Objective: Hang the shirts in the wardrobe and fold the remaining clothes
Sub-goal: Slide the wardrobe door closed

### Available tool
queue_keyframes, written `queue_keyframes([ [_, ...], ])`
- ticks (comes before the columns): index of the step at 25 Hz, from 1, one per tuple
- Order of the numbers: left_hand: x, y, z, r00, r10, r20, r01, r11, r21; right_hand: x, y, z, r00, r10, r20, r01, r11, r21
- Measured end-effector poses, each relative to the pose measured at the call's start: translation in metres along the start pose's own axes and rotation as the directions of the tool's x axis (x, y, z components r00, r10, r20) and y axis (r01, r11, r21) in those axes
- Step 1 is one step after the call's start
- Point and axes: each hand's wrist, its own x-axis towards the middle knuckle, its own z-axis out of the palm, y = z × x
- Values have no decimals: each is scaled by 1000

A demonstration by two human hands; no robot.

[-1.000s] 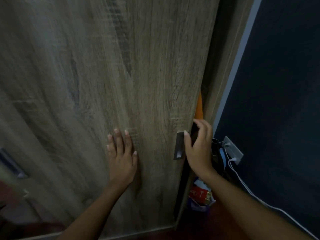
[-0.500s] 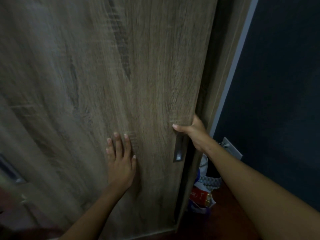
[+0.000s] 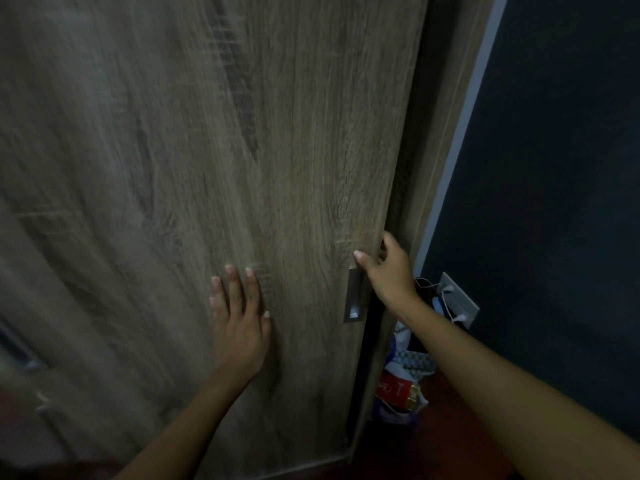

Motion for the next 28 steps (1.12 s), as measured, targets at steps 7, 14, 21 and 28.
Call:
queue_keyframes([
  [7,-1,0,0,1000,12,8,-12,1000,5,-26,35,-9,825,-565,-25,469,708,-529],
  [14,-2,0,-2,999,5,34,-6,1000,8,-22,64,-26,599,-299,743,739,-152,-657],
  [21,-3,7,-2,999,28,35,-28,1000,-10,-25,63,-34,619,-257,742,714,-209,-668],
  [28,-3,16,-6,994,57,89,-57,998,-5,-20,64,-44,635,-222,740,696,-253,-672],
])
